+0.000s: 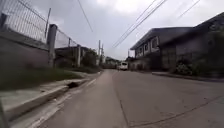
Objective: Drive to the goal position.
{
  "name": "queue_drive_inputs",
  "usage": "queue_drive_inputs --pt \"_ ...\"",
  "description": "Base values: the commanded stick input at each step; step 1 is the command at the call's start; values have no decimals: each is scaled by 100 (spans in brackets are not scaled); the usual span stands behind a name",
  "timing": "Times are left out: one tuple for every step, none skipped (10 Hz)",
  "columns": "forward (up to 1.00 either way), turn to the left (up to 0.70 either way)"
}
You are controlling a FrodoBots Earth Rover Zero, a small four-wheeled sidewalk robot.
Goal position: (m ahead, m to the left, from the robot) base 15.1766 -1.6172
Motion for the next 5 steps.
queue_drive_inputs --pt "70 0" --pt "70 0" --pt "70 0" --pt "70 0" --pt "70 0"
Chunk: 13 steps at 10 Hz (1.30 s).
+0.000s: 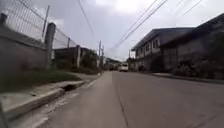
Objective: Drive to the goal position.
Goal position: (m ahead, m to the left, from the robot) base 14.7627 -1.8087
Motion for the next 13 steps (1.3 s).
queue_drive_inputs --pt "70 0" --pt "70 0" --pt "70 0" --pt "70 0" --pt "70 0" --pt "70 0" --pt "70 0" --pt "70 0" --pt "70 0" --pt "70 0" --pt "70 0" --pt "70 0" --pt "70 0"
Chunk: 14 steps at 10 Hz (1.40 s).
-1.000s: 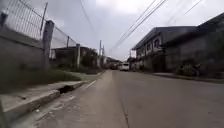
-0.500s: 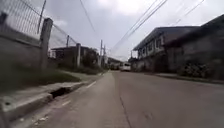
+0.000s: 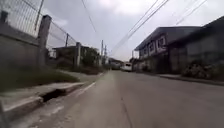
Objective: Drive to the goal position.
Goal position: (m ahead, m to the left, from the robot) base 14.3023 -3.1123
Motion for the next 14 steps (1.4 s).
queue_drive_inputs --pt "70 0" --pt "70 0" --pt "70 0" --pt "70 0" --pt "70 -11" --pt "70 -34" --pt "70 -26" --pt "70 -5" --pt "70 0" --pt "70 0" --pt "70 0" --pt "70 0" --pt "70 0" --pt "70 0"
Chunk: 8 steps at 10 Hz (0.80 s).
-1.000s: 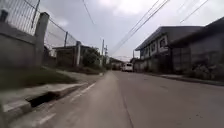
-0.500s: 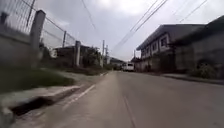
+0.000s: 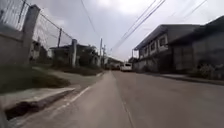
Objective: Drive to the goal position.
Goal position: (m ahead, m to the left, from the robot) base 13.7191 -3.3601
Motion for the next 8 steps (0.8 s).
queue_drive_inputs --pt "70 -23" --pt "70 -32" --pt "70 -26" --pt "70 -20" --pt "70 -14" --pt "70 -9" --pt "70 -3" --pt "70 -2"
